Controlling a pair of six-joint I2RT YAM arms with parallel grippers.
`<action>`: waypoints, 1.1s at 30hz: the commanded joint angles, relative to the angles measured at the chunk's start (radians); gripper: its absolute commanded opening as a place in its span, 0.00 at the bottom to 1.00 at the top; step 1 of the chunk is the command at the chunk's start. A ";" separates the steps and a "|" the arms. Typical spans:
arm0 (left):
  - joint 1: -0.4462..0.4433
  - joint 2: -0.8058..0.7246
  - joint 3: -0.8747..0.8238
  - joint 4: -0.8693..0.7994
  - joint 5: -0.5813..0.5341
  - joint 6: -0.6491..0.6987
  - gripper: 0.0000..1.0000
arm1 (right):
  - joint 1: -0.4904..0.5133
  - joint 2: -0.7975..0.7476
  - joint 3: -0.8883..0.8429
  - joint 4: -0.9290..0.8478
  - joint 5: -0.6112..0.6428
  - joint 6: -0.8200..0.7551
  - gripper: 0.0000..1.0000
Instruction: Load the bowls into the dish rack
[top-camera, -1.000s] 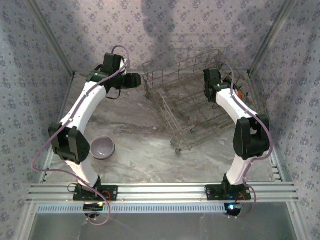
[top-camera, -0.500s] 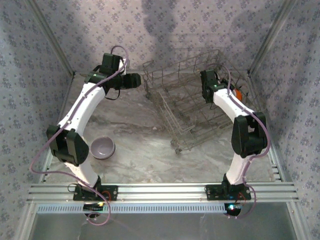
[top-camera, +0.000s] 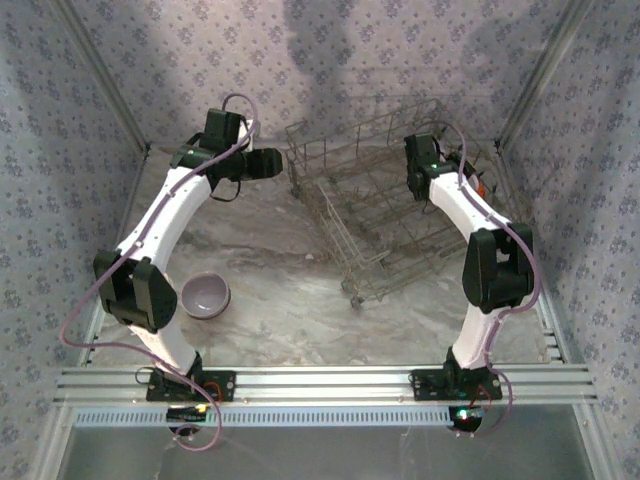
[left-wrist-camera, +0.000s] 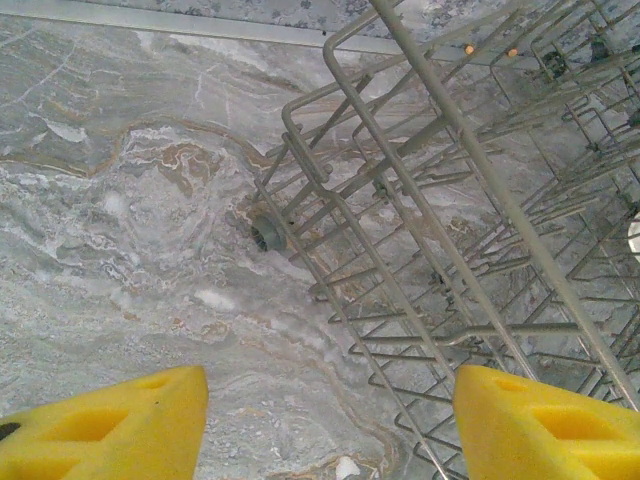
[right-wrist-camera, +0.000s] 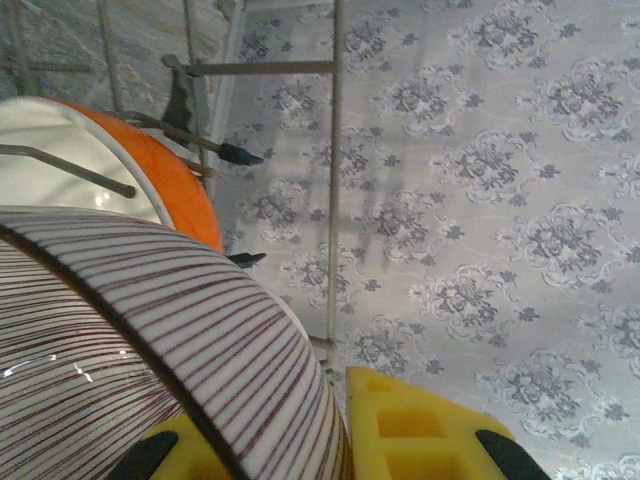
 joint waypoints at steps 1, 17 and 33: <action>0.010 -0.043 -0.013 0.036 0.018 0.003 0.66 | -0.021 -0.003 0.027 0.003 0.082 -0.032 0.00; 0.014 -0.050 -0.037 0.053 0.025 -0.002 0.66 | -0.006 0.015 0.012 0.086 0.094 -0.121 0.00; 0.023 -0.075 -0.078 0.101 0.069 0.001 0.67 | 0.040 0.007 0.053 0.045 0.132 -0.124 0.00</action>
